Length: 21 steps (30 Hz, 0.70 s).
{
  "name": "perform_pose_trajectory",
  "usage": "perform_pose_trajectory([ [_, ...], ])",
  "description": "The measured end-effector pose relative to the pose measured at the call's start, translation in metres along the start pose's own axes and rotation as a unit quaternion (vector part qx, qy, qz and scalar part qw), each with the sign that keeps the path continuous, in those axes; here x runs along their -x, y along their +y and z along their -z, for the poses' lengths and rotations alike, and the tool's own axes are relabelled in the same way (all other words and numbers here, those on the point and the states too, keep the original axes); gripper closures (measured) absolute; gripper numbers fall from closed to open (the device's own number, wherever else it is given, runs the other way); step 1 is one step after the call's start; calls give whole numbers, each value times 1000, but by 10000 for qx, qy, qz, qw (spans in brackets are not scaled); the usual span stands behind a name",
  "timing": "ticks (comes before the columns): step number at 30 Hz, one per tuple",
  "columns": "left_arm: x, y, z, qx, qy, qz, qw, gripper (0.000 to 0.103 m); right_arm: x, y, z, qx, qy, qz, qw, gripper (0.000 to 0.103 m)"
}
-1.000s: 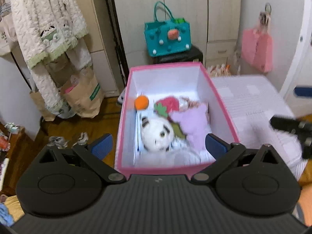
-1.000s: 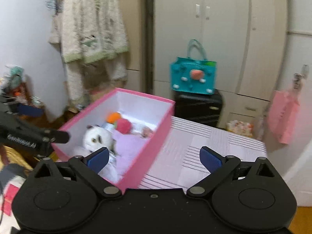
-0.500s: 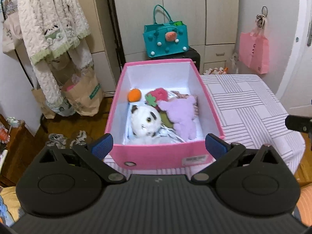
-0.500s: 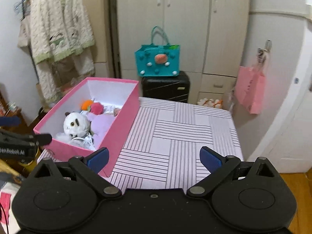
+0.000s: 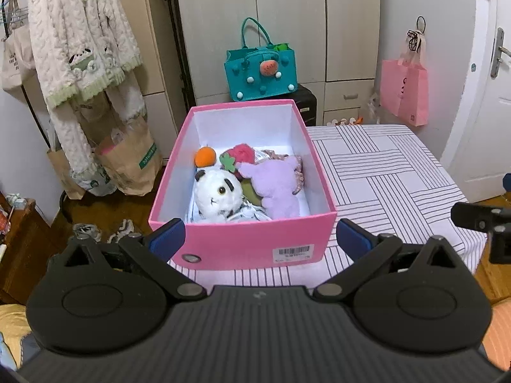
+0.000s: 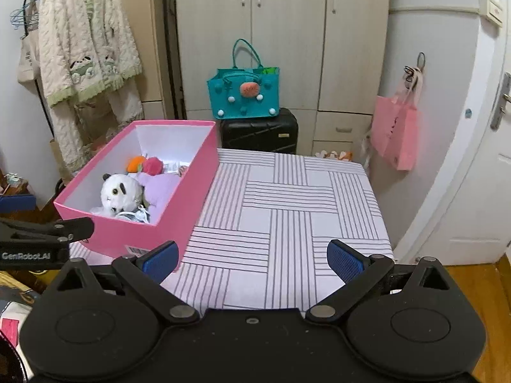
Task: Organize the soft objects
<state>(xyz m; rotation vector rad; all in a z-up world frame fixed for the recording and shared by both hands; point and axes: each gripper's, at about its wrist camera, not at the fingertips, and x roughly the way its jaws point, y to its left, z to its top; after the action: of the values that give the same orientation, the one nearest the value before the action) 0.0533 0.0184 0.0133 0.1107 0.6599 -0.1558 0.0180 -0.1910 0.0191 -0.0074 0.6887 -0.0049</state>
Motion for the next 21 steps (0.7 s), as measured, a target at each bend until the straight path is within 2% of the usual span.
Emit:
perform_pose_trajectory([
  [13, 2, -10, 12, 1, 22, -50, 10000, 1, 9, -1, 12, 1, -129, 264, 9996, 2],
  [21, 10, -13, 17, 41, -248, -46, 9997, 1, 20, -4, 18, 16, -575, 366, 9977, 2],
])
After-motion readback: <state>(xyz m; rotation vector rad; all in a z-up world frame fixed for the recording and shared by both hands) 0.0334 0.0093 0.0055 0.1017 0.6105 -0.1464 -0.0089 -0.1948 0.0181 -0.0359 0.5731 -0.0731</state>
